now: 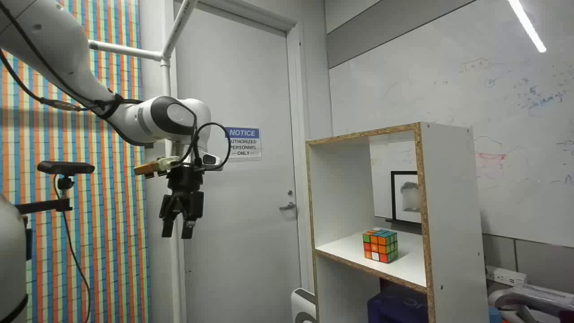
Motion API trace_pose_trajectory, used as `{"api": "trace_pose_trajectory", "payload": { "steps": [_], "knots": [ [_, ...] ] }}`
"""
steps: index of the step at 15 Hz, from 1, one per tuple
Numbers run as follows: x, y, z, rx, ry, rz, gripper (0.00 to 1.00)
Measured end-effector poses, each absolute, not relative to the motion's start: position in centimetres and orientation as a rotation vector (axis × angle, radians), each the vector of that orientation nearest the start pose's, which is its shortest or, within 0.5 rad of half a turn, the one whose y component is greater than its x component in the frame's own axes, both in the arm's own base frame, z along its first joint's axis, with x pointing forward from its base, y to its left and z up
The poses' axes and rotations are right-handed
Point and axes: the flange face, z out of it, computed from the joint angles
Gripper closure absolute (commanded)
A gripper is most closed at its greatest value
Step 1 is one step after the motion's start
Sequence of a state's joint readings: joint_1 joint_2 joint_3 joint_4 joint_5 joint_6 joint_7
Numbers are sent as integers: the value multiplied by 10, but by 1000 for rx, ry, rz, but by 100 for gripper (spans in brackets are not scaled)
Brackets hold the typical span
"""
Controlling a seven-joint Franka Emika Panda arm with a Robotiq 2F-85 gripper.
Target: Put the rubik's cube on the top of the shelf
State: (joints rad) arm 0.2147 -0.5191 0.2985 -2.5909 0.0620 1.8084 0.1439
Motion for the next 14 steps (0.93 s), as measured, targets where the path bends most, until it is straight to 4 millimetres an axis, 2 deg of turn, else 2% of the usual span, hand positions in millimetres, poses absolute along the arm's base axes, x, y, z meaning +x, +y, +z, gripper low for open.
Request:
{"api": "trace_pose_trajectory", "payload": {
  "steps": [6,9,11,14],
  "knots": [
    [305,174,403,-3252,-471,392,0],
    [317,163,400,-3264,-394,224,0],
    [330,134,399,-3259,-285,102,0],
    [350,67,398,-3234,-62,-74,0]
  ]
}}
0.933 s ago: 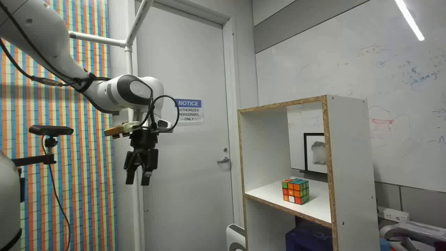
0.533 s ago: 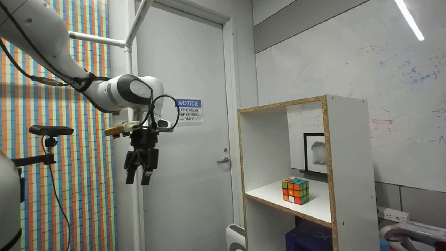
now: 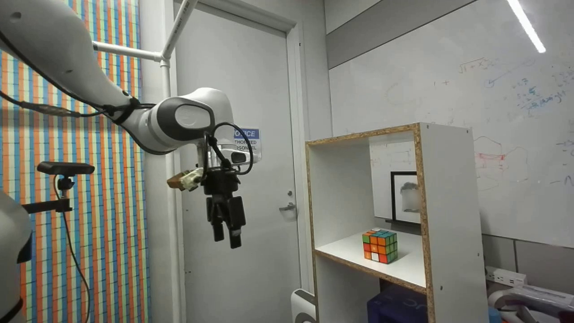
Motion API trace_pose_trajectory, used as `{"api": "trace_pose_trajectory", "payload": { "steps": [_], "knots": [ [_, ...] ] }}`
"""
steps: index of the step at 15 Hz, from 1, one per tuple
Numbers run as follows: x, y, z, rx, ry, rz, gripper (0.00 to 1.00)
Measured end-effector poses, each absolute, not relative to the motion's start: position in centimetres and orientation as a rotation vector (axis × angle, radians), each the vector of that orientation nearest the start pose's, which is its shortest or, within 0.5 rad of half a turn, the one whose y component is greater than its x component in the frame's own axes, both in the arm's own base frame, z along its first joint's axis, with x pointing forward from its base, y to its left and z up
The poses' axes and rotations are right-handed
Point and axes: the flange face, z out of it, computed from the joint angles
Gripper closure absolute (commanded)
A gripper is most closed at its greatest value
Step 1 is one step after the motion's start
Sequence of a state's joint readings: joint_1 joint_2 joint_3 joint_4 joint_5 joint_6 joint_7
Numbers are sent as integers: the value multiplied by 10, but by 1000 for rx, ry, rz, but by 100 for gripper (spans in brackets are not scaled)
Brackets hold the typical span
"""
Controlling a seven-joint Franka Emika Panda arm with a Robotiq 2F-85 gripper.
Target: Put the rubik's cube on the top of the shelf
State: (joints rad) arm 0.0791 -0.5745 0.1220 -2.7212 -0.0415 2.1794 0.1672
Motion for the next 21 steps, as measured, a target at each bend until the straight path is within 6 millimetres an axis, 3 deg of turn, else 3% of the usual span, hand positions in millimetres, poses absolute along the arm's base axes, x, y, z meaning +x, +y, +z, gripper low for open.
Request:
{"api": "trace_pose_trajectory", "payload": {
  "steps": [5,8,12,16,21],
  "knots": [
    [377,-37,400,-3142,294,-445,0],
    [400,-72,400,-3070,438,-694,0],
    [444,-85,387,-3004,536,-868,0],
    [491,-97,367,-3019,552,-896,0],
    [547,-105,360,-3012,561,-929,0]
  ]
}}
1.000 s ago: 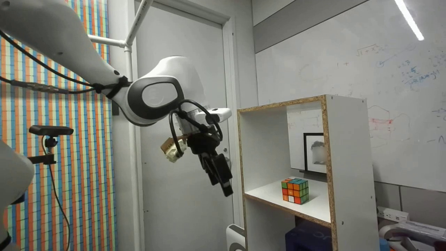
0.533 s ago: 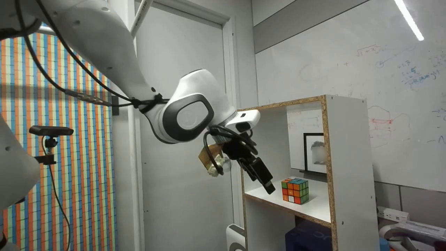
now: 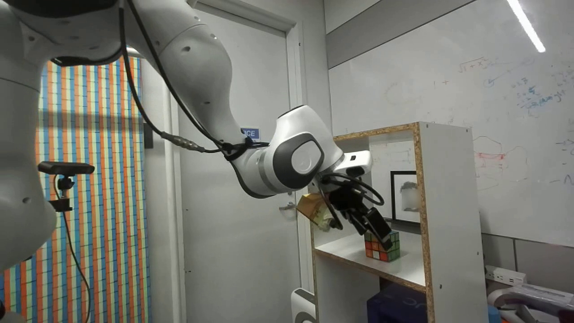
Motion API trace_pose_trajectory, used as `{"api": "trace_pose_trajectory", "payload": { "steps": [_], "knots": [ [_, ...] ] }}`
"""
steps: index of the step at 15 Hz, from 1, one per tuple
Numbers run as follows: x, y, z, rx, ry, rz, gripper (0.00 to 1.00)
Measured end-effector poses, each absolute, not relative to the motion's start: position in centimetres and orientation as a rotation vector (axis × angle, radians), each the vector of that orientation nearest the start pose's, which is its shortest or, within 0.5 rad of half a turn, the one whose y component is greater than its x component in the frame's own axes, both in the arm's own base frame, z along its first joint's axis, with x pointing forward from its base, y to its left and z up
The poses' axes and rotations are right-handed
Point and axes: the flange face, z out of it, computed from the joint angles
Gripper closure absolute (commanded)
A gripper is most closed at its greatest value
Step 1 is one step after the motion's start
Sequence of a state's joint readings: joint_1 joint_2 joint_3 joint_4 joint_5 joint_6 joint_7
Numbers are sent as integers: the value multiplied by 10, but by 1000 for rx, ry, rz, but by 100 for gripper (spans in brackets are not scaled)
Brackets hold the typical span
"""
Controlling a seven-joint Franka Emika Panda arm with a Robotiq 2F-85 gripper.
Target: Put the rubik's cube on the top of the shelf
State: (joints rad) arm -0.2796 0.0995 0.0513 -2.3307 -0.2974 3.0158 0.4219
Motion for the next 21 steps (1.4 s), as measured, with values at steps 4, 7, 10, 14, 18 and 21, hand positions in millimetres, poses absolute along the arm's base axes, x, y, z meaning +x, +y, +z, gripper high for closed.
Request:
{"api": "trace_pose_trajectory", "payload": {
  "steps": [4,7,10,14,18,21],
  "knots": [
    [581,-95,356,-2989,542,-953,0],
    [596,-88,352,-2982,525,-956,0],
    [605,-83,340,-2981,518,-934,8],
    [612,-76,326,-2983,505,-907,48],
    [613,-69,329,-2978,491,-906,50],
    [603,-56,332,-2979,475,-881,50]
  ]
}}
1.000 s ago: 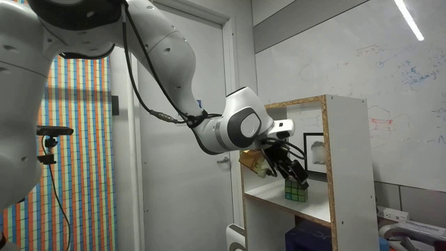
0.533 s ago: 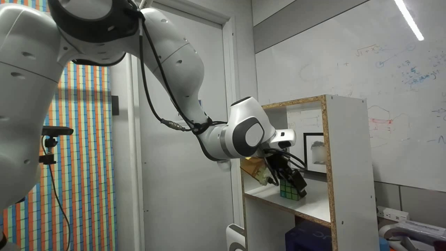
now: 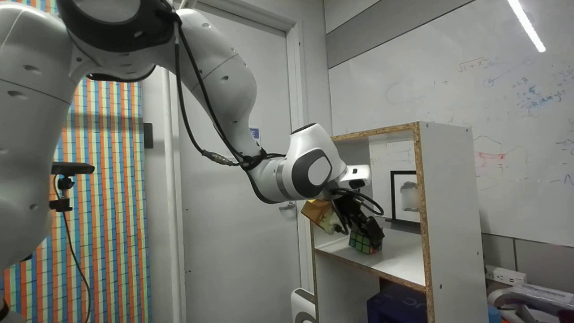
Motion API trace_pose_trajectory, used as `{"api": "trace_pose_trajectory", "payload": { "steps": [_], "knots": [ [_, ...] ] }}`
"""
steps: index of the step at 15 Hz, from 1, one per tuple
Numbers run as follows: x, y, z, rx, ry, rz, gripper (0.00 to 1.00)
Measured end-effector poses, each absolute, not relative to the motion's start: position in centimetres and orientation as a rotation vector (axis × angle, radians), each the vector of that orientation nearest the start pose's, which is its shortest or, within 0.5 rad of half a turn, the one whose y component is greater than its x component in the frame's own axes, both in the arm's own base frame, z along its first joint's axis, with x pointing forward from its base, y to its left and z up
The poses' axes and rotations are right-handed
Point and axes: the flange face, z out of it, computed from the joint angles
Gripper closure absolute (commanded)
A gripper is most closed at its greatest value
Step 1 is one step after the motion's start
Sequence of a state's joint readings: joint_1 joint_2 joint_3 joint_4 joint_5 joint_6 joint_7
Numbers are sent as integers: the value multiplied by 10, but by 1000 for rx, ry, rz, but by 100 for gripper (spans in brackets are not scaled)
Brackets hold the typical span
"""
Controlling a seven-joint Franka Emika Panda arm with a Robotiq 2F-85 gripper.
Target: Put the rubik's cube on the top of the shelf
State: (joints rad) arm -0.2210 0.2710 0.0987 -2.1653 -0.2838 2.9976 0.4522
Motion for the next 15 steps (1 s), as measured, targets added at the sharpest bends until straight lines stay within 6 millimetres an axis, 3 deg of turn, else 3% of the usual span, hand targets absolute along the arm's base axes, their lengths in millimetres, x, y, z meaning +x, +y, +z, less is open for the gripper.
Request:
{"api": "trace_pose_trajectory", "payload": {
  "steps": [3,9,12,15],
  "knots": [
    [572,-38,342,-2979,481,-818,50],
    [484,-8,378,-3041,465,-654,50],
    [448,-5,411,-3060,457,-700,50],
    [420,-2,461,-3046,485,-785,50]
  ]
}}
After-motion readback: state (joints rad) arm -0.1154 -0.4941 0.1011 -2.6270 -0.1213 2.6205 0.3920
